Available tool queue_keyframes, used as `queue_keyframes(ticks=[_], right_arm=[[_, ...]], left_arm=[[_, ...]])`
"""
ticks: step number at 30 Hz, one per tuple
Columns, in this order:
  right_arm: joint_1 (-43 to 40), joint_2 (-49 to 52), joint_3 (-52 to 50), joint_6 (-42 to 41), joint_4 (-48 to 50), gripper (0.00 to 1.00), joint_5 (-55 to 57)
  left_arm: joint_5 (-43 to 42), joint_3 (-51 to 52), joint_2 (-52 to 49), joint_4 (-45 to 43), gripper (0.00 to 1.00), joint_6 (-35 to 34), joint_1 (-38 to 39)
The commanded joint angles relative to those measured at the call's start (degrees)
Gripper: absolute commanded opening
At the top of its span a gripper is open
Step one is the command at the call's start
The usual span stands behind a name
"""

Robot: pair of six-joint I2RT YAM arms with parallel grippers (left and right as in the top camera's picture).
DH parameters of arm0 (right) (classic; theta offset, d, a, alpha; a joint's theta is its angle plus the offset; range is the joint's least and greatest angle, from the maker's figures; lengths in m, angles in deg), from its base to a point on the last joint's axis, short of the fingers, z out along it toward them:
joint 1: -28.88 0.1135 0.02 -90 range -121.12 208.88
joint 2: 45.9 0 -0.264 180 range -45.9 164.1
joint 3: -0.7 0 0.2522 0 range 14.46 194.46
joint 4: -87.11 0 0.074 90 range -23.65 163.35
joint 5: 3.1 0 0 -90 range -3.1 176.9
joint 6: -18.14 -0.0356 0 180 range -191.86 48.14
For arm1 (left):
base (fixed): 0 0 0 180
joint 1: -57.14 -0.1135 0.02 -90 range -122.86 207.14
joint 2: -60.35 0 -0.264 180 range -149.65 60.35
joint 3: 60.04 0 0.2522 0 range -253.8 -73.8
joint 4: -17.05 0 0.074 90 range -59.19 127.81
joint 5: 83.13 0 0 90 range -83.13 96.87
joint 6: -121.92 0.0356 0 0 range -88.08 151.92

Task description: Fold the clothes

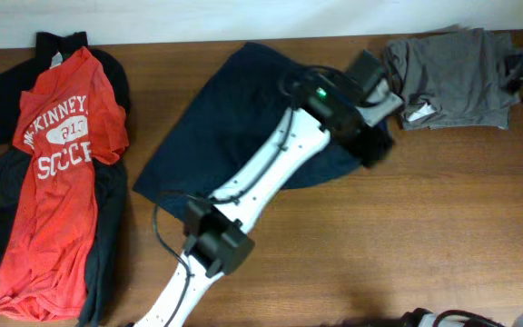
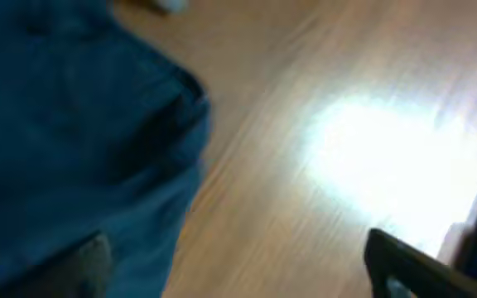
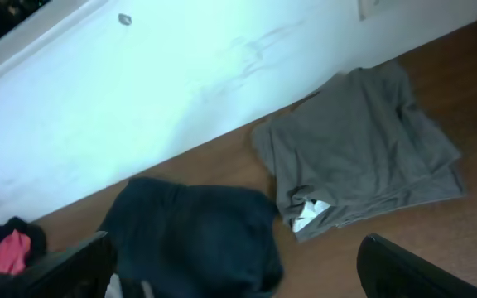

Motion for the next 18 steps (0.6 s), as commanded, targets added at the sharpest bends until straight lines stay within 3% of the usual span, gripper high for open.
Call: queue_keyframes(ticks=[1,5,10,14,18], right_arm=[[-0.4,-0.3,1.3,-0.5,-0.4,0.97,-2.0],[-0.4,-0.3,1.3,-0.5,-1.2,0.97,-2.0],[0.5,0.8,1.3,0.0,-7.2,0.97,-2.1],[8.9,4.4,1.2,16.6,-10.6,0.97,-6.9],[18.5,10.6,1.2,27.0,-10.0,0.98,-4.8]], left_arm=[[-2.3,-1.2,0.0,-1.8,0.99,-0.4,-0.6],[-7.1,-6.8,1.7,0.2,0.99,-0.4,-5.6],[-7.1,-15.4,5.7,7.8,0.99,-0.4,-20.1],[-7.1,-14.8,6.1,13.6,0.99,-0.4,-31.1],[-7.2,-14.2,6.1,16.8,0.99,0.6,-36.4]])
